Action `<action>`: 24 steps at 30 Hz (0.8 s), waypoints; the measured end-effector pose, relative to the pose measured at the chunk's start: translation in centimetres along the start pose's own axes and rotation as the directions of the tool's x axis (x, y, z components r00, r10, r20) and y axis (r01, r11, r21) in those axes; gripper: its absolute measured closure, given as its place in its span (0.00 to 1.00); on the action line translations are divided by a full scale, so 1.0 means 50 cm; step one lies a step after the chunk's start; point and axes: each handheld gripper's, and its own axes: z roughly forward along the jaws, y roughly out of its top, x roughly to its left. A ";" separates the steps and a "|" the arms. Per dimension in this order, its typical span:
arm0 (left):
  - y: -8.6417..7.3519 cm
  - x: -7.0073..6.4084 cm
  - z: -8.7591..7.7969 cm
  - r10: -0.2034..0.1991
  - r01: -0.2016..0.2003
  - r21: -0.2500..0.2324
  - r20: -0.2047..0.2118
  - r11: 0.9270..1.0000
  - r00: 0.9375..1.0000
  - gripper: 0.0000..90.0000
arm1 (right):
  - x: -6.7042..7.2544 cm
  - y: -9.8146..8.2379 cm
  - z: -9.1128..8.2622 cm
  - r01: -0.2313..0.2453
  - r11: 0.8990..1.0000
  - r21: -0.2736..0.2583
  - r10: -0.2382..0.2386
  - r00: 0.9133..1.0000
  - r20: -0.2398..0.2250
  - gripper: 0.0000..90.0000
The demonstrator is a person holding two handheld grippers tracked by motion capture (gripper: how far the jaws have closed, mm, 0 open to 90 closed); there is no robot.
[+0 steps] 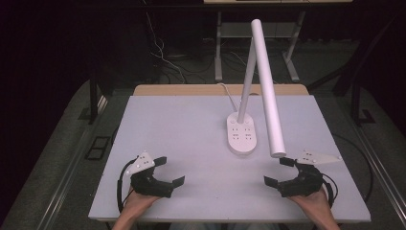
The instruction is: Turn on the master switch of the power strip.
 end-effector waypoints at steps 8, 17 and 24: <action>-0.001 0.000 0.003 0.010 -0.010 0.017 0.000 1.000 1.000 0.00 | -0.006 -0.005 -0.005 -0.030 1.000 0.001 0.030 1.000 0.000 0.00; 0.001 -0.003 0.004 0.023 -0.024 0.043 0.005 0.999 1.000 0.00 | -0.007 -0.007 -0.006 -0.035 0.999 0.007 0.035 0.999 0.001 0.00; 0.008 -0.003 0.003 0.023 -0.025 0.064 0.028 0.998 0.999 0.00 | -0.004 -0.008 -0.008 -0.028 1.000 0.014 0.028 1.000 0.003 0.00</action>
